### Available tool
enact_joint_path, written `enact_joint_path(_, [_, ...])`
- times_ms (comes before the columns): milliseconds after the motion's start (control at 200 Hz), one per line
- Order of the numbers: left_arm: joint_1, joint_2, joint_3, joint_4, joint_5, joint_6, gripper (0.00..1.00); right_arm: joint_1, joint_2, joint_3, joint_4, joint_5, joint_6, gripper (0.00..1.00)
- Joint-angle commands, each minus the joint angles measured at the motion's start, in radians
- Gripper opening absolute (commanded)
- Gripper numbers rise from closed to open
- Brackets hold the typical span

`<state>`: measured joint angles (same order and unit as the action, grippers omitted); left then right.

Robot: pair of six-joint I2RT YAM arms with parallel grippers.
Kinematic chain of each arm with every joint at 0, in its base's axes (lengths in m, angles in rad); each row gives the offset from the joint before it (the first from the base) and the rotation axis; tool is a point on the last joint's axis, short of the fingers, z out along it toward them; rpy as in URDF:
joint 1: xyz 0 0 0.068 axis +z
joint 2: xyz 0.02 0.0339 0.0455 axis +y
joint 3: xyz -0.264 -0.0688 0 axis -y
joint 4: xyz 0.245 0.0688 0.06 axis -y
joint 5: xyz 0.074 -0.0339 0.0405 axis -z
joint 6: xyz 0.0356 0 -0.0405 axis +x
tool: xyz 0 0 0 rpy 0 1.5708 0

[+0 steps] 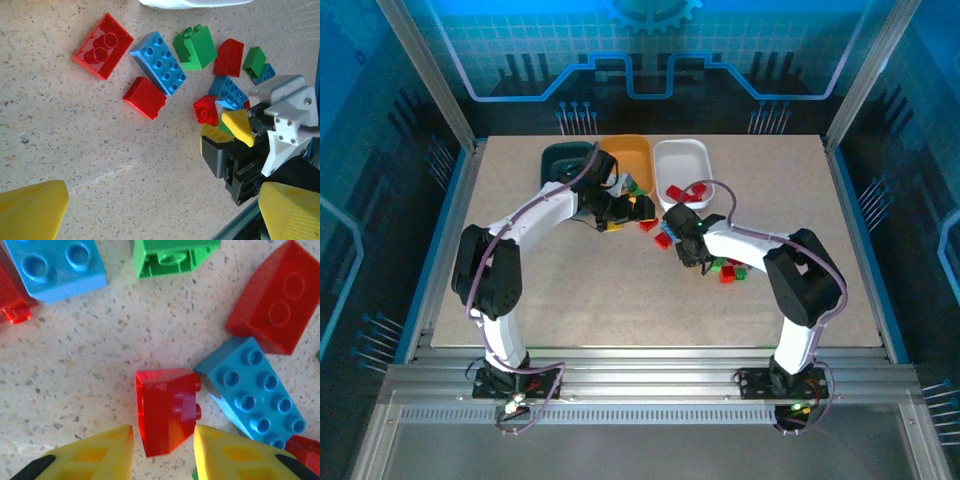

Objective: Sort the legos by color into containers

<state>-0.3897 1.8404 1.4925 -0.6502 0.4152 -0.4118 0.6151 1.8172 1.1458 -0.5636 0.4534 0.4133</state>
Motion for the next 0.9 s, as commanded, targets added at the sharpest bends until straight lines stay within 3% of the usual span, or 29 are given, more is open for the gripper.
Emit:
enact_joint_path(0, [0.006, -0.02, -0.017, -0.01, 0.003, 0.023, 0.99, 0.004, 0.042, 0.048, -0.004, 0.02, -0.013, 0.39])
enact_joint_path(205, [0.008, -0.023, -0.02, -0.012, 0.0, 0.026, 0.99, -0.013, 0.103, 0.087, -0.009, 0.011, -0.021, 0.35])
enact_joint_path(465, [0.014, -0.015, -0.015, -0.009, 0.004, 0.023, 0.99, -0.004, 0.046, 0.042, 0.024, -0.002, -0.019, 0.25])
enact_joint_path(895, [0.054, -0.04, -0.033, 0.013, 0.006, -0.003, 0.99, -0.007, -0.099, 0.121, 0.007, 0.033, -0.04, 0.24])
